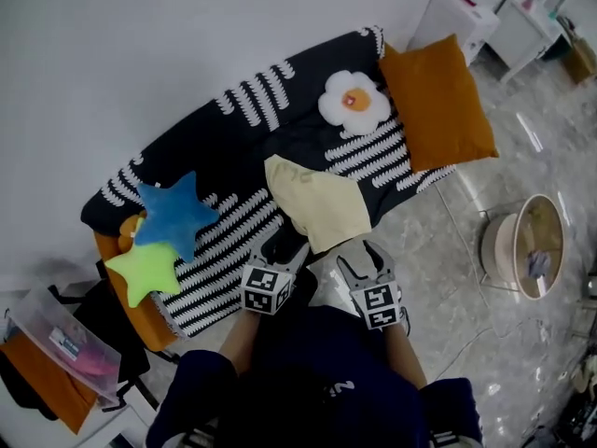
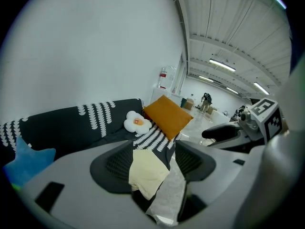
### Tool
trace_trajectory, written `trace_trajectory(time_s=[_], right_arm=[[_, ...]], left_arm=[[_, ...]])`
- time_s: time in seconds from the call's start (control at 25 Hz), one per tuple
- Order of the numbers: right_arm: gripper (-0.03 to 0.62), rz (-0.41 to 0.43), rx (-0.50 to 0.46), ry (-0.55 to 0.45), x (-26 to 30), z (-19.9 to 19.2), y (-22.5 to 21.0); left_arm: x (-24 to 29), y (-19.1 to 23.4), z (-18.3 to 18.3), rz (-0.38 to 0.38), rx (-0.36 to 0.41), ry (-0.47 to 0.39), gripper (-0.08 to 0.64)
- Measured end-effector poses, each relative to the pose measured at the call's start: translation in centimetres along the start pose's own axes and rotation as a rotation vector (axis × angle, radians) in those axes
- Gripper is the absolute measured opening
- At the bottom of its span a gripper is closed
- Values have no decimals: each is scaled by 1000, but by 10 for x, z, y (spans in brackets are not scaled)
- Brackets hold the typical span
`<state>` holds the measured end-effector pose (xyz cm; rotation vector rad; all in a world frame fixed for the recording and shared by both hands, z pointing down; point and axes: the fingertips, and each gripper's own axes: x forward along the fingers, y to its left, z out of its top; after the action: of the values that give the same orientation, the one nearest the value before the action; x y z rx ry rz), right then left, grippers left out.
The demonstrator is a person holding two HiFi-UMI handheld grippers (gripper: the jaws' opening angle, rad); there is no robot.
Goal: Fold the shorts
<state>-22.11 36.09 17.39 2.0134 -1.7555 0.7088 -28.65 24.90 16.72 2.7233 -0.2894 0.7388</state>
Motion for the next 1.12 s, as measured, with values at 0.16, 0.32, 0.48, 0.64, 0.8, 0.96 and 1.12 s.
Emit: trace_trajectory(time_s=[0.16,0.32,0.48,0.64,0.8,0.96,1.12], right_arm=[[275,-10,42,-6,31,24,-2],[275,-36,57,16,47,35,-17],[266,-53,91,23,60,43,-44],[247,-36,82,34,78,58,-76],[225,-31,87,18,111,76,-116],[173,11,59,50,157,82,-150],[149,56,79,111,215,68,-181]], left_arm=[[15,36,11,-30,18,22,275],[31,65,21,-37,26,42,275],[48,88,27,-34,37,59,273],[69,108,32,-14,50,78,267],[100,126,38,5,67,108,265],[136,147,40,46,84,157,265],[174,175,35,88,80,216,265]])
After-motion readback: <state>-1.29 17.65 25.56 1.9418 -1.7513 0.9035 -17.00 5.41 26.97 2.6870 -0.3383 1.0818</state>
